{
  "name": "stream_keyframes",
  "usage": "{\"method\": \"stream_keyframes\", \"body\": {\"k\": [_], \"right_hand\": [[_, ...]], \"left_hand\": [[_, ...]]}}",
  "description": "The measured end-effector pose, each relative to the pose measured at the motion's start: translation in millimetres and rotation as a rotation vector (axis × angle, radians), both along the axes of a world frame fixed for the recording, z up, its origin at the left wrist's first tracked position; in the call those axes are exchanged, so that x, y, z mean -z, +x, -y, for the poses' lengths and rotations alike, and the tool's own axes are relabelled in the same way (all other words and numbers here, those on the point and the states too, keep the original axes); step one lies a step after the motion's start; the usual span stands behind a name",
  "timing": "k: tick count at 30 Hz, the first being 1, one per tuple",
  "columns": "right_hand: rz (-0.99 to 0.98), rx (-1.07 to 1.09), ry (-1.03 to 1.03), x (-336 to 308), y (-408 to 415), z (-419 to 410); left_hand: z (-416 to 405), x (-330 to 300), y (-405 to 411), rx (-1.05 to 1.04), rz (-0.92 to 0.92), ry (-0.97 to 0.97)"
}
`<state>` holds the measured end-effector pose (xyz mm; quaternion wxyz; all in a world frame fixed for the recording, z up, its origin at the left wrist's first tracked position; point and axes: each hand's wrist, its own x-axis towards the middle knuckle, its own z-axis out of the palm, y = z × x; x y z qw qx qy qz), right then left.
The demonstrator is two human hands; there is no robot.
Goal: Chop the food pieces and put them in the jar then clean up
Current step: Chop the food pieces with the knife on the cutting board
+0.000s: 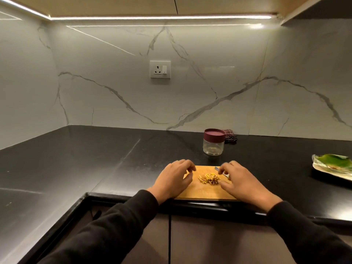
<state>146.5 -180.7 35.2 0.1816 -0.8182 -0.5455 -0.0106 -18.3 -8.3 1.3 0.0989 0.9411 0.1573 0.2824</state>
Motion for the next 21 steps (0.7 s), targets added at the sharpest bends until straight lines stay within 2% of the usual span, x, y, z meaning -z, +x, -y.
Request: {"method": "stream_keyframes", "body": {"k": [3, 6, 9, 13, 16, 21], "right_hand": [[-0.027, -0.001, -0.073, -3, -2, -16], [-0.04, 0.023, -0.174, -4, -3, -30], [-0.059, 0.022, -0.234, -4, -4, -44], [-0.111, -0.048, -0.211, -5, -2, -56], [-0.173, -0.094, -0.178, -6, 0, -57], [-0.275, -0.041, -0.031, -9, 10, -59]], "left_hand": [[0, -9, 14, 0.093, -0.16, -0.192], [-2, -14, 27, 0.137, -0.249, -0.29], [-9, -15, 34, 0.18, -0.244, -0.41], [-21, -16, 34, 0.21, -0.188, -0.547], [-25, -15, 33, 0.218, -0.168, -0.556], [-28, -16, 32, 0.2, -0.112, -0.555]]}}
